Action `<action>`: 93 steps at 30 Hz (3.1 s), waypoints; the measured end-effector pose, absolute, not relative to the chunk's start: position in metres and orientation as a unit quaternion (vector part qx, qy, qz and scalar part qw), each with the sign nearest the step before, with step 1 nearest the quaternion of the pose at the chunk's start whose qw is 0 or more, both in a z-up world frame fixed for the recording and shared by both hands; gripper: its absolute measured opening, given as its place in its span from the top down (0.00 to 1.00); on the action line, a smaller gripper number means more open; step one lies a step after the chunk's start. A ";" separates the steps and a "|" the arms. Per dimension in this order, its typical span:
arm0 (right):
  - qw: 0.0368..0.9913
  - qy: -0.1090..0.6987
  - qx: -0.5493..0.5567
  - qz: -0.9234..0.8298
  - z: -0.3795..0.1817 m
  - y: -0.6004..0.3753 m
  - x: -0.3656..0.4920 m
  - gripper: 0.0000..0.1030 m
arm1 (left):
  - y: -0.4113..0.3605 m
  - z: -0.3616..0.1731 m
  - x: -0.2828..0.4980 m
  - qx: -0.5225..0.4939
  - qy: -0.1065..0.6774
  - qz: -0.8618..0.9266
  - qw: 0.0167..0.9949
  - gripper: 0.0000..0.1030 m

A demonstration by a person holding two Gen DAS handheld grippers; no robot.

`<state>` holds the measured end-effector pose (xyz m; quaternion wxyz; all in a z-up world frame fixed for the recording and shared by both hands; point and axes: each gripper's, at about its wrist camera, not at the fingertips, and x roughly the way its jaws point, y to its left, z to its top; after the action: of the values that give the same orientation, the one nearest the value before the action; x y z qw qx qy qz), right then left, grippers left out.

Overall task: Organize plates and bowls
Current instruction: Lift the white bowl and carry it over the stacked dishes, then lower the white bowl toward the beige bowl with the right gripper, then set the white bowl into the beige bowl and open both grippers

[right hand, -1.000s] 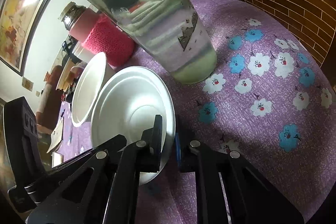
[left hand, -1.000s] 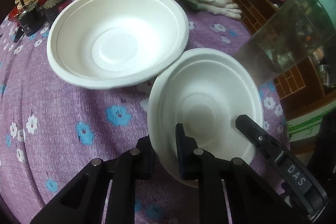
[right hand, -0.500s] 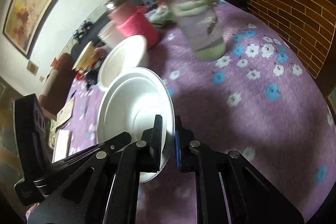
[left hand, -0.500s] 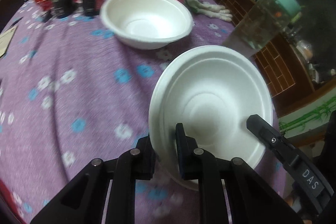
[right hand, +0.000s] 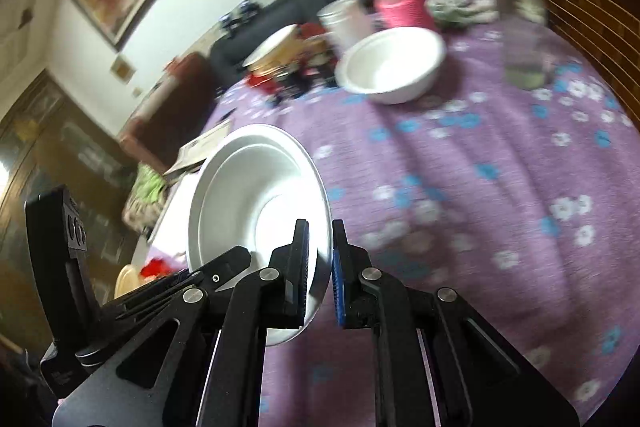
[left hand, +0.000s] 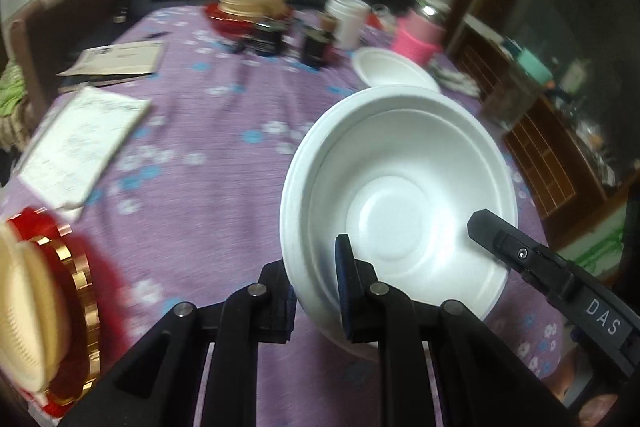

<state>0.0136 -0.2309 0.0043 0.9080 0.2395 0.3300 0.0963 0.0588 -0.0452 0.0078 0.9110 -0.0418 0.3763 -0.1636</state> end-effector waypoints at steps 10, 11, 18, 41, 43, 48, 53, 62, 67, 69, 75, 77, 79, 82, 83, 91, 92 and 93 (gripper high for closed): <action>0.902 0.344 0.180 0.189 0.009 -0.122 0.016 0.90 | 0.056 0.009 0.017 -0.082 0.336 -0.079 0.935 0.84; 0.901 0.346 0.172 0.197 0.009 -0.111 0.016 0.90 | 0.065 0.008 0.015 -0.087 0.334 -0.071 0.936 0.84; 0.898 0.351 0.127 0.234 0.010 -0.050 0.010 0.90 | 0.117 -0.001 -0.002 -0.123 0.326 -0.031 0.937 0.85; 0.887 0.344 0.060 0.302 0.021 0.051 0.006 0.90 | 0.198 0.005 -0.032 -0.148 0.284 0.061 0.945 0.85; 0.888 0.344 0.058 0.301 0.018 0.054 0.008 0.90 | 0.199 0.002 -0.030 -0.151 0.288 0.063 0.944 0.85; 0.884 0.358 0.056 0.295 0.008 0.057 0.017 0.90 | 0.200 -0.005 -0.023 -0.147 0.302 0.066 0.939 0.85; 0.876 0.378 0.060 0.293 -0.002 0.061 0.025 0.90 | 0.205 -0.009 -0.021 -0.150 0.313 0.065 0.936 0.85; 0.870 0.391 0.072 0.291 -0.009 0.063 0.034 0.90 | 0.205 -0.012 -0.017 -0.145 0.322 0.066 0.933 0.85; 0.870 0.392 0.072 0.289 -0.011 0.064 0.038 0.90 | 0.209 -0.014 -0.011 -0.151 0.331 0.064 0.929 0.85; 0.873 0.390 0.070 0.284 -0.012 0.064 0.039 0.90 | 0.209 -0.014 -0.009 -0.153 0.334 0.062 0.928 0.85; 0.874 0.396 0.076 0.272 -0.019 0.058 0.045 0.90 | 0.206 -0.020 -0.002 -0.151 0.344 0.054 0.925 0.85; 0.874 0.396 0.077 0.270 -0.021 0.057 0.046 0.90 | 0.207 -0.021 -0.001 -0.150 0.346 0.052 0.925 0.85; 0.874 0.396 0.076 0.270 -0.022 0.058 0.046 0.90 | 0.208 -0.022 -0.002 -0.150 0.347 0.053 0.924 0.85; 0.875 0.393 0.073 0.271 -0.022 0.060 0.044 0.90 | 0.210 -0.022 -0.002 -0.151 0.346 0.055 0.924 0.85; 0.875 0.393 0.073 0.272 -0.021 0.060 0.044 0.90 | 0.211 -0.022 -0.002 -0.152 0.347 0.055 0.924 0.85; 0.875 0.395 0.073 0.269 -0.022 0.059 0.045 0.90 | 0.207 -0.024 0.002 -0.144 0.351 0.056 0.924 0.85; 0.875 0.396 0.073 0.269 -0.022 0.059 0.045 0.90 | 0.206 -0.024 0.002 -0.143 0.350 0.057 0.924 0.85; 0.875 0.396 0.074 0.269 -0.022 0.058 0.045 0.90 | 0.206 -0.024 0.002 -0.142 0.350 0.058 0.924 0.84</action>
<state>0.0453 0.0584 -0.0223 0.8747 0.0739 0.3963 0.2690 0.0024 0.2055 -0.0241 0.9241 -0.1415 0.3501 0.0582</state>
